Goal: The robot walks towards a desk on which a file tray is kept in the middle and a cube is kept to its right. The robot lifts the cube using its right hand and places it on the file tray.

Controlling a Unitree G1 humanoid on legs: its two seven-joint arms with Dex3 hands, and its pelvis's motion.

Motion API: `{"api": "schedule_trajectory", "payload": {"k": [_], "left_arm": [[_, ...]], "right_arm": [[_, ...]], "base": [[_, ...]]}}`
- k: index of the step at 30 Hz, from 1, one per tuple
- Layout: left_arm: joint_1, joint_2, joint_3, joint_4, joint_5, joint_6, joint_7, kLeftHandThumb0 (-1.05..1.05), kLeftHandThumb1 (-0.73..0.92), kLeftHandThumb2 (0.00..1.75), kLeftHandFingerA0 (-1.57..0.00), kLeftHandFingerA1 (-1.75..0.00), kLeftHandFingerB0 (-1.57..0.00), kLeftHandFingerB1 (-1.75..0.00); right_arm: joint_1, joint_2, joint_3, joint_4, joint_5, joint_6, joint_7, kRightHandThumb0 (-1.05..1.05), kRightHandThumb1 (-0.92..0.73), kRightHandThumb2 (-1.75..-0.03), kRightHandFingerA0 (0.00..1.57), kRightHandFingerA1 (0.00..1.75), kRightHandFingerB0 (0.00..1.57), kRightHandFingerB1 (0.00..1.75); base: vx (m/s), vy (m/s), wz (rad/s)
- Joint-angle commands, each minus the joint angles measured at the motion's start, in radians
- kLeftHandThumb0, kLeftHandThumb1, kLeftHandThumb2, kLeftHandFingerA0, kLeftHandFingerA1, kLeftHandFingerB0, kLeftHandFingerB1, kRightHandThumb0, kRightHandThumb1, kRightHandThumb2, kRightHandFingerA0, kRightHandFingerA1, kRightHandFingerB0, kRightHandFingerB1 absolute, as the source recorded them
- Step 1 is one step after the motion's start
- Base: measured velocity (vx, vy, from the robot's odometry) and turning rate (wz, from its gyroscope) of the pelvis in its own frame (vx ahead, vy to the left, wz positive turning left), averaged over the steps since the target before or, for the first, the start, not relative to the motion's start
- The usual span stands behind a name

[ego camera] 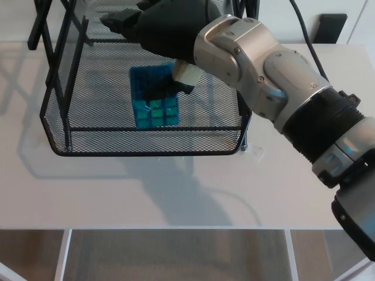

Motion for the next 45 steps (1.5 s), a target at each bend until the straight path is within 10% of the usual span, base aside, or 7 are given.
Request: {"api": "schedule_trajectory", "payload": {"k": [1, 11, 12, 18, 19, 20, 45], "left_arm": [[-0.049, 0.002, 0.384, -0.999, -0.629, -0.105, -0.211, -1.02, 0.74, 0.77, -0.24, -0.80, -0.18, -0.66], [-0.058, 0.032, 0.464, -0.944, -0.532, 0.029, -0.178, -1.05, 0.61, 1.13, -0.27, -0.88, -0.15, -0.73], [-0.062, -0.013, 0.236, -1.042, -0.459, 0.008, -0.292, -1.05, 0.68, 0.63, -0.07, -0.95, -0.20, -0.73], [0.014, -0.006, 0.183, -1.109, -0.400, 0.026, -0.331, -1.05, 0.68, 0.62, -0.05, -1.07, -0.06, -0.87], [0.080, 0.019, 0.195, -1.102, -0.350, 0.023, -0.317, -1.05, 0.55, 1.05, -0.13, -0.86, -0.07, -0.73], [0.118, 0.035, 0.208, -1.053, -0.322, 0.022, -0.320, -1.05, 0.71, 0.62, -0.03, -1.09, -0.08, -0.88], [0.205, 0.023, 0.255, -1.176, -0.329, 0.087, -0.326, -1.05, 0.71, 0.62, -0.03, -1.09, -0.08, -0.88]], "right_arm": [[0.629, -0.551, -1.100, -0.907, 0.610, 0.167, 0.421, -0.82, -0.56, -0.93, 0.04, 0.26, 0.03, 0.15], [0.517, -0.698, -1.291, -0.676, 0.655, 0.151, 0.310, -0.86, -0.56, -0.95, 0.08, 0.48, 0.00, 0.21], [0.657, -0.581, -1.171, -0.891, 0.590, 0.195, 0.352, -0.77, -0.51, -0.88, 0.07, 0.46, 0.04, 0.32], [0.644, -0.631, -1.175, -0.986, 0.614, 0.214, 0.446, -0.75, -0.51, -0.90, 0.01, 0.28, 0.00, 0.25], [0.592, -0.666, -1.237, -0.991, 0.590, 0.327, 0.479, -0.75, -0.48, -0.88, 0.06, 0.59, 0.00, 0.26], [0.557, -0.699, -1.290, -0.975, 0.565, 0.366, 0.476, -0.73, -0.67, -0.60, 0.09, 0.74, 0.00, 0.31], [0.584, -0.864, -1.424, -0.787, 0.761, 0.204, 0.453, -0.67, -0.49, -0.90, 0.00, 0.51, 0.00, 0.28]], "base": [[0.00, 0.000, 0.00], [0.00, 0.000, 0.05], [0.00, 0.000, 0.00], [-0.01, -0.007, 0.04], [-0.01, -0.019, 0.07], [-0.01, -0.020, 0.09], [0.00, -0.001, 0.00]]}}
